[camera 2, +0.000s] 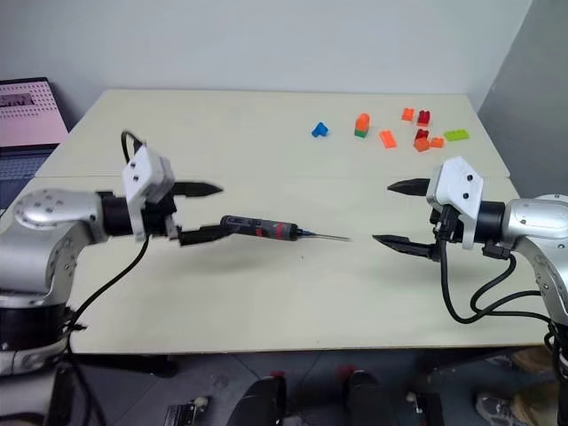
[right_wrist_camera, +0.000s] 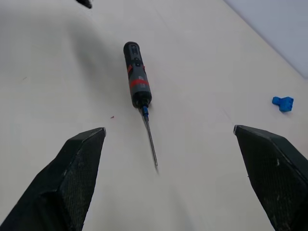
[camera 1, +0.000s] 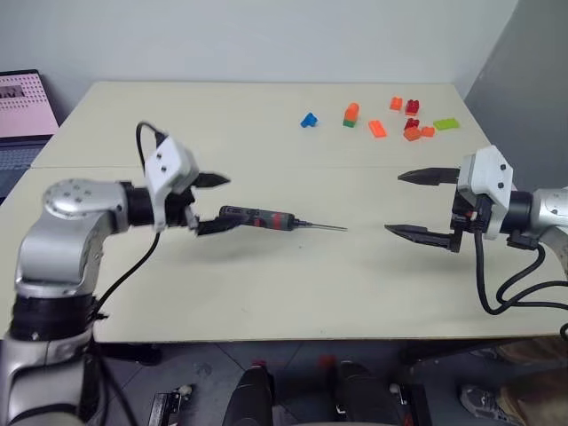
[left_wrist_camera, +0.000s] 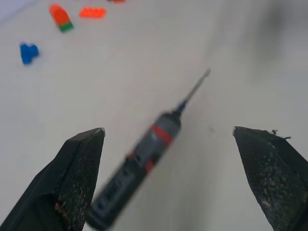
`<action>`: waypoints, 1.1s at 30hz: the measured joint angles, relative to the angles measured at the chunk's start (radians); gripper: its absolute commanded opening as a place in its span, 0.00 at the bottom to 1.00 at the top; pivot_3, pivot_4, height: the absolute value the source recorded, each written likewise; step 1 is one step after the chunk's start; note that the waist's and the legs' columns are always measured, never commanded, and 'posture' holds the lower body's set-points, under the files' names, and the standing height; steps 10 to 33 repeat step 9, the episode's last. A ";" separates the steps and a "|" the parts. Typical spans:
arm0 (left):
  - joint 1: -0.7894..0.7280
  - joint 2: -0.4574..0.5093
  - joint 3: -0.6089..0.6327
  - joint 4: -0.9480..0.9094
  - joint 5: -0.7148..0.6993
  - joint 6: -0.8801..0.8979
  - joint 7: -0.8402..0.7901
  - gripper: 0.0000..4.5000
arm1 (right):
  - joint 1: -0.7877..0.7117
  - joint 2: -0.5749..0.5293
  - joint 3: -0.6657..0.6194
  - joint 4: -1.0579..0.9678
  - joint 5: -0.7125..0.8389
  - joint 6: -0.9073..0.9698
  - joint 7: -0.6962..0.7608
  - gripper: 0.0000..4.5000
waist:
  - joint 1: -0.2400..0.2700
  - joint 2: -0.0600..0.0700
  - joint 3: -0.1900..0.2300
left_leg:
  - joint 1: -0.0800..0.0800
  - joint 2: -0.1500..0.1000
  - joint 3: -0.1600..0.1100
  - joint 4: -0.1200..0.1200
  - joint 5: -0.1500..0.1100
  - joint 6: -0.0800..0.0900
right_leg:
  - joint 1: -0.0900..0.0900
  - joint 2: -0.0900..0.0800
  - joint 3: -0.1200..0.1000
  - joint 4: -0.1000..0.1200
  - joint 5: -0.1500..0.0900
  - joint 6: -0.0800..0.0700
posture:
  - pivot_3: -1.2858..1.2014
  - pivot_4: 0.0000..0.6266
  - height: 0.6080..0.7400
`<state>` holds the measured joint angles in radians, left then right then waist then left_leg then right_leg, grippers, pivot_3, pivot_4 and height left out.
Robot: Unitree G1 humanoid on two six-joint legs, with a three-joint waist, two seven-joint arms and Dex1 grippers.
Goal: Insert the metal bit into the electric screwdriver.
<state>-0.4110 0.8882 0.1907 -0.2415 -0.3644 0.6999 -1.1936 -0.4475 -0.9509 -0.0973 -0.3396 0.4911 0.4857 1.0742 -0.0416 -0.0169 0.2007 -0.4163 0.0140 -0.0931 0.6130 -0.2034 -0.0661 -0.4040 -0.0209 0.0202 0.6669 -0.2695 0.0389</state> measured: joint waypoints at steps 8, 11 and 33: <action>0.215 0.148 0.138 -0.060 -0.063 0.033 -0.036 0.99 | -0.002 -0.031 -0.001 0.063 -0.002 -0.024 0.070 1.00 | 0.011 -0.001 0.000 | 0.002 0.000 0.001 0.001 0.000 0.000 | 0.000 0.000 0.000 0.006 0.000 -0.001 | 0.52 0.24 1.00; 0.223 0.151 0.147 -0.062 -0.068 0.035 -0.035 0.99 | -0.004 -0.031 0.000 0.077 -0.006 -0.029 0.076 1.00 | 0.011 -0.001 0.000 | 0.002 0.000 0.000 0.002 0.000 0.000 | -0.001 0.000 0.000 0.006 0.000 -0.001 | 0.52 0.24 1.00; 0.223 0.151 0.147 -0.062 -0.068 0.035 -0.035 0.99 | -0.004 -0.031 0.000 0.077 -0.006 -0.029 0.076 1.00 | 0.011 -0.001 0.000 | 0.002 0.000 0.000 0.002 0.000 0.000 | -0.001 0.000 0.000 0.006 0.000 -0.001 | 0.52 0.24 1.00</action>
